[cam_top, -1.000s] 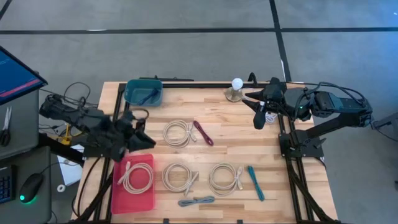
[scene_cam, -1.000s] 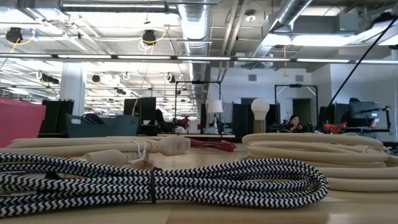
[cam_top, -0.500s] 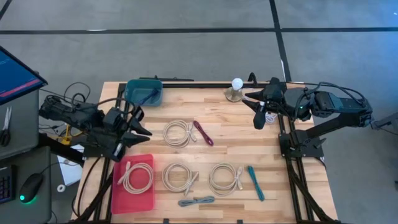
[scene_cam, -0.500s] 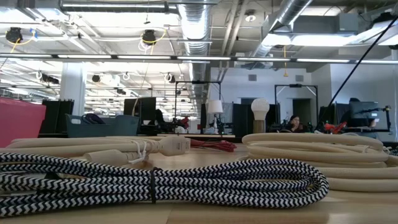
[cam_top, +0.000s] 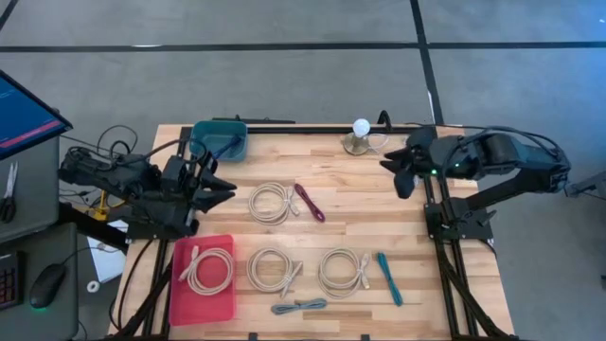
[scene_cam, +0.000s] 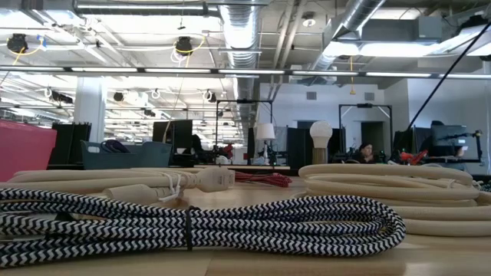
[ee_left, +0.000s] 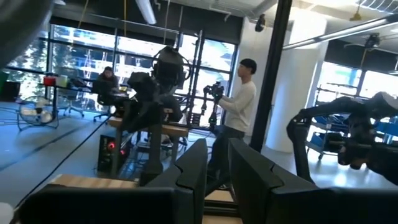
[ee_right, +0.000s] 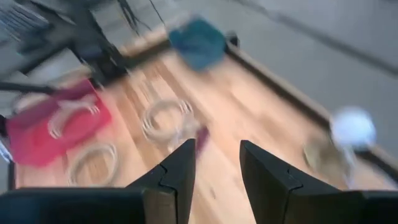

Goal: Pick & Place USB Port
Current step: Put the blue USB cable into the blue bin

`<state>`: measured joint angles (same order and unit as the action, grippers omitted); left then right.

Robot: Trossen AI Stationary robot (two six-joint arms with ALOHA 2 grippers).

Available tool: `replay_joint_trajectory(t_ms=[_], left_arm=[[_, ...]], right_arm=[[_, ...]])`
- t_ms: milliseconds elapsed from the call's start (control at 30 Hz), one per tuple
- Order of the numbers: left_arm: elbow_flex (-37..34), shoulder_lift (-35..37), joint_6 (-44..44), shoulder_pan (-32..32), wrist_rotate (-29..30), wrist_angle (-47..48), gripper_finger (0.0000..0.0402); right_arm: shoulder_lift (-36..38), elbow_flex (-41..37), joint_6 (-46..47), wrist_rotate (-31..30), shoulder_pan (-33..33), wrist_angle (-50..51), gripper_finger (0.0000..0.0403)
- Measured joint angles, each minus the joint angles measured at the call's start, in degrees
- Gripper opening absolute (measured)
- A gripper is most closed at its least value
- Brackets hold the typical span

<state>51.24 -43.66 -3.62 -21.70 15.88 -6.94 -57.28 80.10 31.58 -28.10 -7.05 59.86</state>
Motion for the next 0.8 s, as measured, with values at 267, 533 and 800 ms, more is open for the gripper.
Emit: replay_joint_trajectory(t_ms=[267, 533, 800], left_arm=[[0.02, 0.0, 0.0, 0.16, 0.0, 0.02, 0.0067], [0.01, 0.0, 0.0, 0.16, 0.0, 0.02, 0.0067], [0.02, 0.0, 0.0, 0.16, 0.0, 0.07, 0.0067]], right_arm=[[-0.13, 1.07, 16.83, 13.94, 0.0, 14.08, 0.0118], [-3.55, 1.05, 27.16, 22.16, -1.16, 22.11, 0.0118], [-11.01, 1.05, 31.47, 22.98, -5.96, 28.17, 0.0123]])
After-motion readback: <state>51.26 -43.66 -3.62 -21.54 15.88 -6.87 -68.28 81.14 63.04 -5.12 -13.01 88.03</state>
